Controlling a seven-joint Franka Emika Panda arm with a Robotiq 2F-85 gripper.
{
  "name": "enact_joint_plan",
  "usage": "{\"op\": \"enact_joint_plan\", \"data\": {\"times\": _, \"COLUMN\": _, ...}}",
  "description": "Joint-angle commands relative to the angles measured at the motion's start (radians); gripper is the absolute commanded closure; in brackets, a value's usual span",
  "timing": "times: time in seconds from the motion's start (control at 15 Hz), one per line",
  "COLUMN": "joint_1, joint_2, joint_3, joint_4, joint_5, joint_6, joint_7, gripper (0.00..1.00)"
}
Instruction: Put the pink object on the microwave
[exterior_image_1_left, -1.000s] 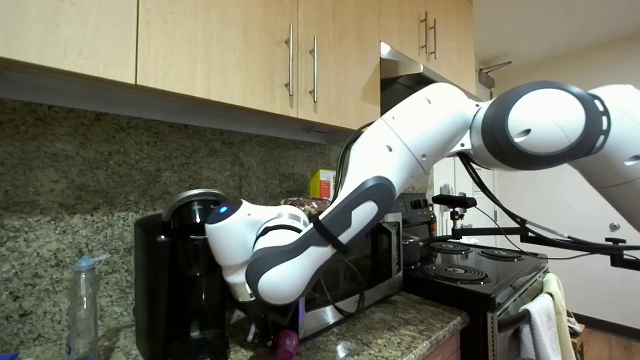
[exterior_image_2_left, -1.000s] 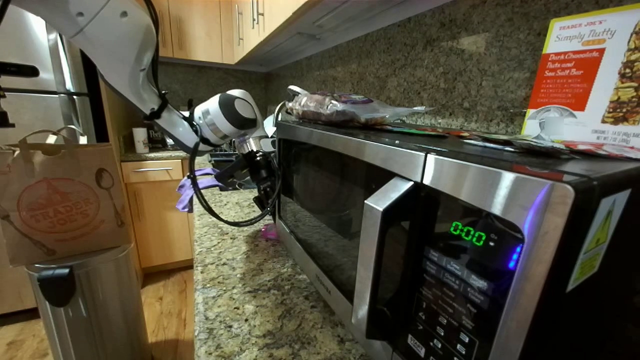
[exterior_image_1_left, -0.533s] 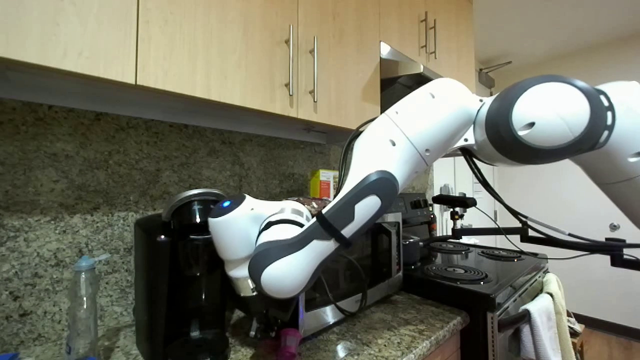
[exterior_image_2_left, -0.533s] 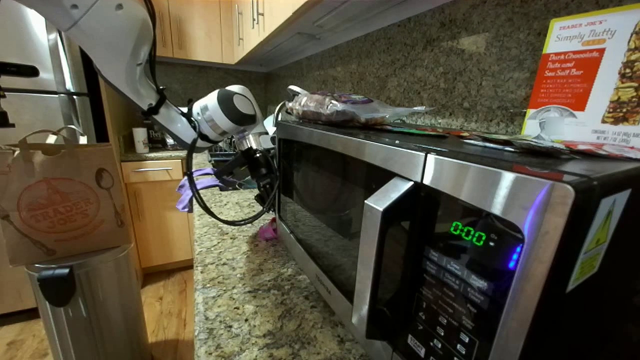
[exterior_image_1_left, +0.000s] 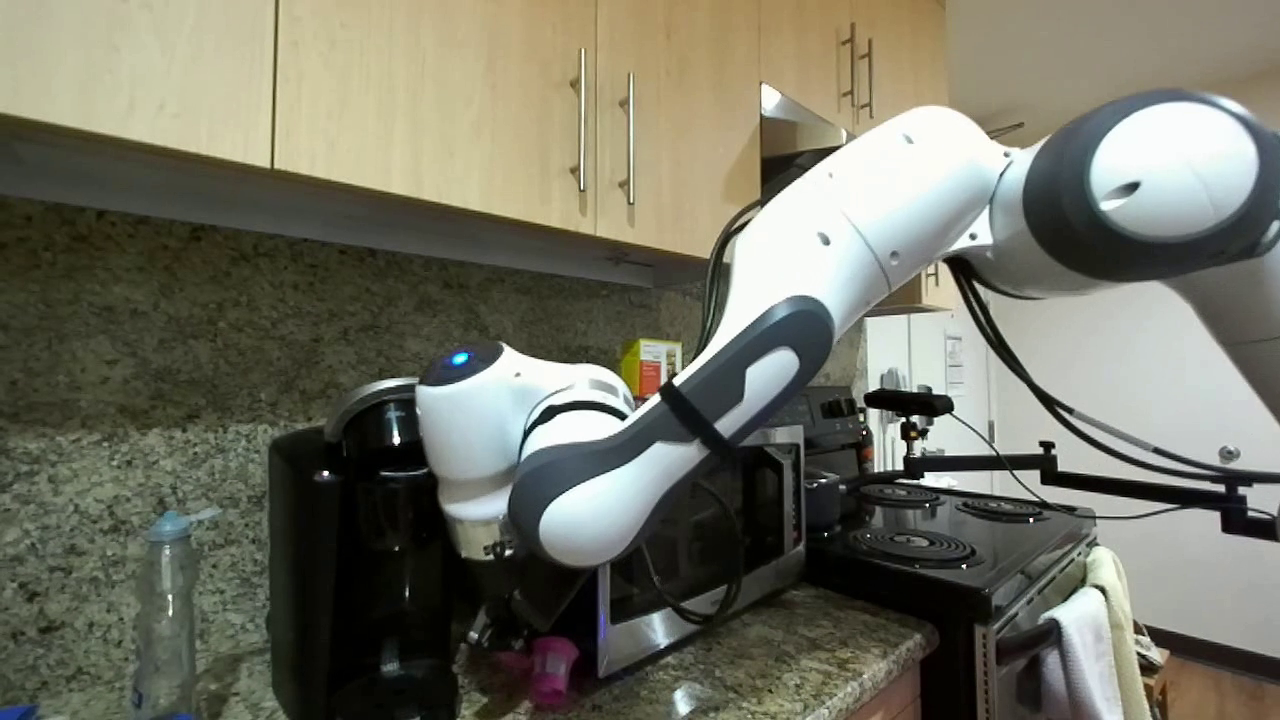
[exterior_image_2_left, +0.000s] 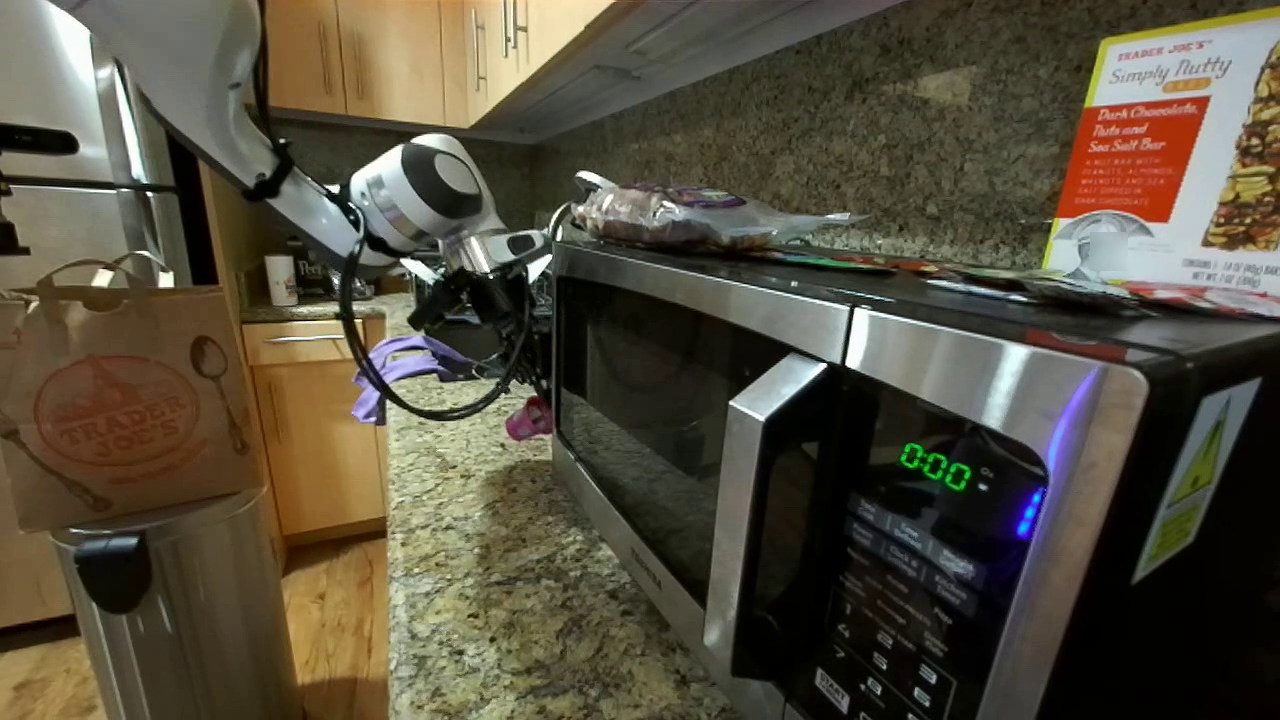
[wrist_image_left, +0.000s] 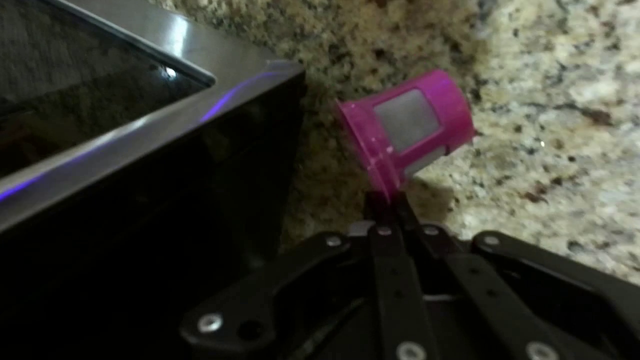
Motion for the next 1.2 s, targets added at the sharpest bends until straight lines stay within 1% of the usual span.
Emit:
{"op": "enact_joint_plan", "data": {"times": 0.0, "joint_1": 0.071, "joint_2": -0.176, "joint_3": 0.0, "joint_4": -0.158, "joint_5": -0.132, "joint_6": 0.066, "joint_7": 0.194, "gripper": 0.99}}
{"op": "enact_joint_plan", "data": {"times": 0.07, "joint_1": 0.087, "joint_2": -0.219, "joint_3": 0.006, "joint_4": -0.188, "joint_5": -0.186, "joint_6": 0.065, "joint_7": 0.264, "gripper": 0.99}}
{"op": "enact_joint_plan", "data": {"times": 0.13, "joint_1": 0.086, "joint_2": -0.255, "joint_3": 0.027, "joint_4": -0.213, "joint_5": -0.219, "joint_6": 0.066, "joint_7": 0.302, "gripper": 0.99}}
{"op": "enact_joint_plan", "data": {"times": 0.2, "joint_1": 0.041, "joint_2": -0.151, "joint_3": 0.058, "joint_4": -0.099, "joint_5": -0.167, "joint_6": 0.02, "joint_7": 0.223, "gripper": 0.96}}
{"op": "enact_joint_plan", "data": {"times": 0.27, "joint_1": 0.045, "joint_2": -0.187, "joint_3": 0.073, "joint_4": -0.126, "joint_5": -0.192, "joint_6": 0.02, "joint_7": 0.258, "gripper": 0.96}}
{"op": "enact_joint_plan", "data": {"times": 0.4, "joint_1": 0.047, "joint_2": -0.23, "joint_3": 0.084, "joint_4": -0.164, "joint_5": -0.203, "joint_6": 0.02, "joint_7": 0.276, "gripper": 0.96}}
{"op": "enact_joint_plan", "data": {"times": 0.67, "joint_1": 0.04, "joint_2": -0.236, "joint_3": 0.083, "joint_4": -0.178, "joint_5": -0.208, "joint_6": 0.022, "joint_7": 0.282, "gripper": 0.96}}
{"op": "enact_joint_plan", "data": {"times": 0.73, "joint_1": 0.04, "joint_2": -0.236, "joint_3": 0.083, "joint_4": -0.178, "joint_5": -0.208, "joint_6": 0.022, "joint_7": 0.282, "gripper": 0.99}}
{"op": "enact_joint_plan", "data": {"times": 0.8, "joint_1": 0.058, "joint_2": -0.248, "joint_3": 0.072, "joint_4": -0.172, "joint_5": -0.258, "joint_6": -0.033, "joint_7": 0.36, "gripper": 0.99}}
{"op": "enact_joint_plan", "data": {"times": 0.87, "joint_1": 0.049, "joint_2": -0.279, "joint_3": 0.082, "joint_4": -0.194, "joint_5": -0.281, "joint_6": -0.011, "joint_7": 0.379, "gripper": 0.99}}
{"op": "enact_joint_plan", "data": {"times": 1.0, "joint_1": 0.063, "joint_2": -0.313, "joint_3": 0.085, "joint_4": -0.196, "joint_5": -0.387, "joint_6": -0.095, "joint_7": 0.51, "gripper": 0.99}}
{"op": "enact_joint_plan", "data": {"times": 1.13, "joint_1": 0.053, "joint_2": -0.342, "joint_3": 0.11, "joint_4": -0.2, "joint_5": -0.461, "joint_6": -0.195, "joint_7": 0.595, "gripper": 0.99}}
